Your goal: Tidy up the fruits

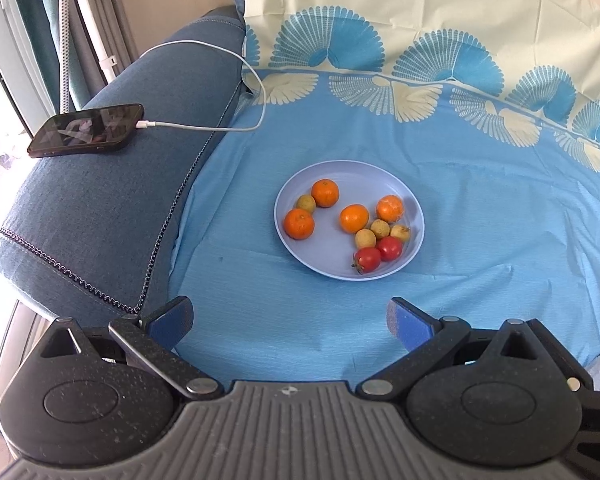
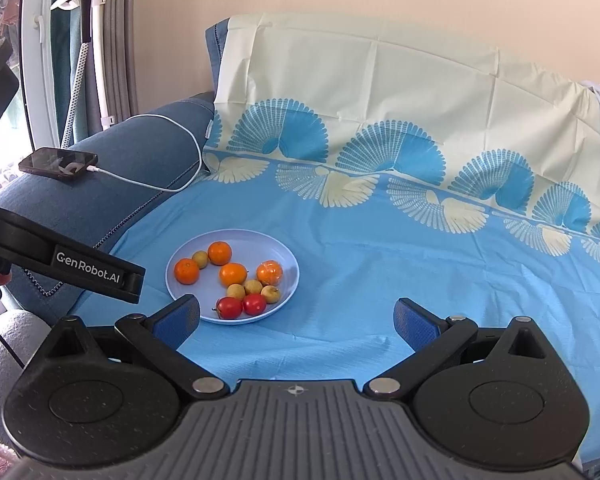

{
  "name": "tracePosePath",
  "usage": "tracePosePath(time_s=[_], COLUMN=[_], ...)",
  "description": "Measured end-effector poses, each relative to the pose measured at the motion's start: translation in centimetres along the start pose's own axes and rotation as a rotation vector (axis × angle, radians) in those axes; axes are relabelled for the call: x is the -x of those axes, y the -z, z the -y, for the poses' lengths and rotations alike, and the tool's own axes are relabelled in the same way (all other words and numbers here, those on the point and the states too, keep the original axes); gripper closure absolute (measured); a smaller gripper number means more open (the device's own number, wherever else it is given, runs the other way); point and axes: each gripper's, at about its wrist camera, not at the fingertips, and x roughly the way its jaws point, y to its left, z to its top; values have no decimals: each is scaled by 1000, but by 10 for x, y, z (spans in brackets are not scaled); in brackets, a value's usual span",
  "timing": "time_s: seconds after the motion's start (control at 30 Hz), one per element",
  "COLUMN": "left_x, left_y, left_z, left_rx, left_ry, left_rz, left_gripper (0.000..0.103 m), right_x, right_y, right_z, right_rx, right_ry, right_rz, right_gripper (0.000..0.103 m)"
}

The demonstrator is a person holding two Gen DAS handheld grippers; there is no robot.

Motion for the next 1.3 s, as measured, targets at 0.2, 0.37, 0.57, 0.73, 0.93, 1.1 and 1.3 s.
tracePosePath(time_s=[0.2, 0.37, 0.57, 0.73, 0.93, 1.1, 1.3], left_x=[-1, -2, -3, -4, -5, -7, -7], left_y=[0, 0, 0, 0, 1, 0, 0], left_z=[1, 1, 1, 1, 1, 1, 2], left_rx=[-2, -3, -4, -4, -6, -9, -10], left_ry=[-5, -14, -16, -17, -19, -20, -21], left_rz=[-4, -2, -4, -7, -10, -14, -18], left_gripper=[0, 0, 0, 0, 0, 0, 0], right_x=[0, -1, -2, -2, -3, -3, -4], right_y=[1, 1, 2, 2, 3, 4, 3], right_z=[1, 3, 3, 2, 2, 2, 2], right_rx=[-3, -4, -6, -6, -8, -8, -9], right_ry=[-2, -3, -3, -2, 0, -1, -1], right_rz=[-4, -6, -11, -12, -13, -14, -16], right_gripper=[1, 1, 1, 1, 1, 1, 1])
